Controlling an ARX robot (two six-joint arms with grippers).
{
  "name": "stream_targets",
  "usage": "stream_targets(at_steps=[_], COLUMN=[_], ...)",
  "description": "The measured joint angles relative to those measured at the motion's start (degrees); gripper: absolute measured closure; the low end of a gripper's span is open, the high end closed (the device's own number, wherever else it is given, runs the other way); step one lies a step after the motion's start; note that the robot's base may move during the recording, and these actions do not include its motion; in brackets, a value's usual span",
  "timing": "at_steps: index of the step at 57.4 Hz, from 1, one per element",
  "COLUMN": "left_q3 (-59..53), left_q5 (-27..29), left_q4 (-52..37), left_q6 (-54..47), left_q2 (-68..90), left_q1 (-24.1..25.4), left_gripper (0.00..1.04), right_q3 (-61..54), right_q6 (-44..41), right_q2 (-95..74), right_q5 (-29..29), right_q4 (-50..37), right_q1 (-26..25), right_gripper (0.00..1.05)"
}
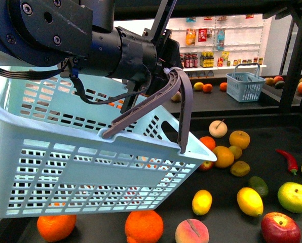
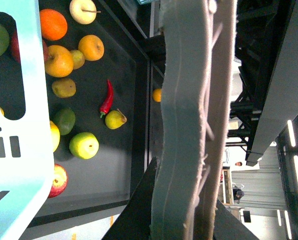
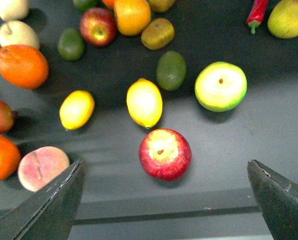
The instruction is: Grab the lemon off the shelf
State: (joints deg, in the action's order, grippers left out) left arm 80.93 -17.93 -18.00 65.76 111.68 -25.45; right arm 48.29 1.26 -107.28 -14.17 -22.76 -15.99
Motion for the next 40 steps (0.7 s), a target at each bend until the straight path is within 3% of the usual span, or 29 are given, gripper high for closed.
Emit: stream_targets(at_steps=[15, 40], left_q3=[0.00, 0.00], left_q5=[0.02, 0.02], left_q4=[0.00, 0.00], left_q6=[-0.04, -0.04], left_q2=[0.00, 0.00], left_q1=[0.00, 0.00], left_gripper=[0.96, 0.96], right_q3=[27.93, 50.95], right_q6=[-3.52, -3.56], right_q2=[-25.49, -45.70], right_q5=[6.78, 12.72], right_q4=[10.78, 19.30], right_q1=[6.49, 9.88], right_gripper=[0.07, 0.07])
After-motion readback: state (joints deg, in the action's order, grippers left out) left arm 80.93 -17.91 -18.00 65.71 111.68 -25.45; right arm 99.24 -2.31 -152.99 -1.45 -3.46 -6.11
